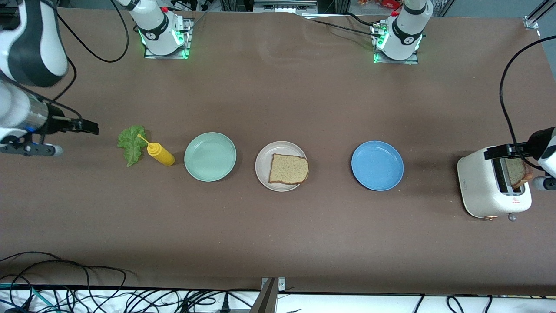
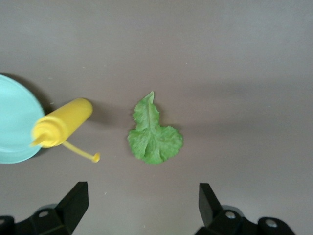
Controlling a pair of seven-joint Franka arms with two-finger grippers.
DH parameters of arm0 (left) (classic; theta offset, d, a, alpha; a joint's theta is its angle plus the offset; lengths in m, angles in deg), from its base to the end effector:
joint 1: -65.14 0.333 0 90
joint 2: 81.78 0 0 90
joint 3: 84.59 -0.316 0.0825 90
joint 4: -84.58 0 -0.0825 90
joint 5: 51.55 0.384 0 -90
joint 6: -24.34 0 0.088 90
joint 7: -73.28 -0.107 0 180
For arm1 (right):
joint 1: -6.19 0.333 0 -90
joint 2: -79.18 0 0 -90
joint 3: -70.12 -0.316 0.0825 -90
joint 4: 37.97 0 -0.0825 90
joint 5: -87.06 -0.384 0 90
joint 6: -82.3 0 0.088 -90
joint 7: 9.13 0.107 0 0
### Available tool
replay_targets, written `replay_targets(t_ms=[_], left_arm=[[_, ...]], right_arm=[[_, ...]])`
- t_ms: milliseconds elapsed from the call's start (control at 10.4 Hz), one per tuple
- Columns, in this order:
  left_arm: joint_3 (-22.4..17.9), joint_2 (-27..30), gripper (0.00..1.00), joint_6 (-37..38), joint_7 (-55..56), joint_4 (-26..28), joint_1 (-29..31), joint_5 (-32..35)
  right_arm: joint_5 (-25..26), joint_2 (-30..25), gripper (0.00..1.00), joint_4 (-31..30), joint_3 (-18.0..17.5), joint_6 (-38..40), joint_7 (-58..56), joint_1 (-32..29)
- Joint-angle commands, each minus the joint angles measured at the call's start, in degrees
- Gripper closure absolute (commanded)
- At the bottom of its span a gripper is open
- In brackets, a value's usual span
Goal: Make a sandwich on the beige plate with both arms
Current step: 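Lower the right gripper onto the green lettuce leaf and grasp it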
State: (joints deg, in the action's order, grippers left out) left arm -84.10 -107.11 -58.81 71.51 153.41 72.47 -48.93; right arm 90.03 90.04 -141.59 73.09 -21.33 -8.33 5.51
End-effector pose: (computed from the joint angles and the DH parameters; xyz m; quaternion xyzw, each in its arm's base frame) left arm 0.6592 0.0857 0.5160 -0.9942 -0.0448 0.0972 0.0137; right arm 0.5892 -0.0405 0.4224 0.9946 -0.0302 -0.0951 0.0270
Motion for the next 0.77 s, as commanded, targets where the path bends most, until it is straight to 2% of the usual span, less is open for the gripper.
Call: replay_targets(t_ms=[0,289,673], left_arm=[[0.56,-0.42,0.00,-0.35,-4.36,0.69,0.84,5.00],[0.48,-1.12,0.00,-0.44,-5.96,0.69,1.19,5.90],[0.48,-1.48,0.00,-1.32,-6.05,0.69,2.24,5.73]], right_arm=[[0.90,2.57,0.00,-6.30,0.36,-6.74,-0.09,-0.46],[0.90,11.70,0.00,-7.29,0.36,-12.20,-0.53,-0.54],[0.81,19.45,0.00,-8.17,0.36,-18.28,-0.53,-0.63]])
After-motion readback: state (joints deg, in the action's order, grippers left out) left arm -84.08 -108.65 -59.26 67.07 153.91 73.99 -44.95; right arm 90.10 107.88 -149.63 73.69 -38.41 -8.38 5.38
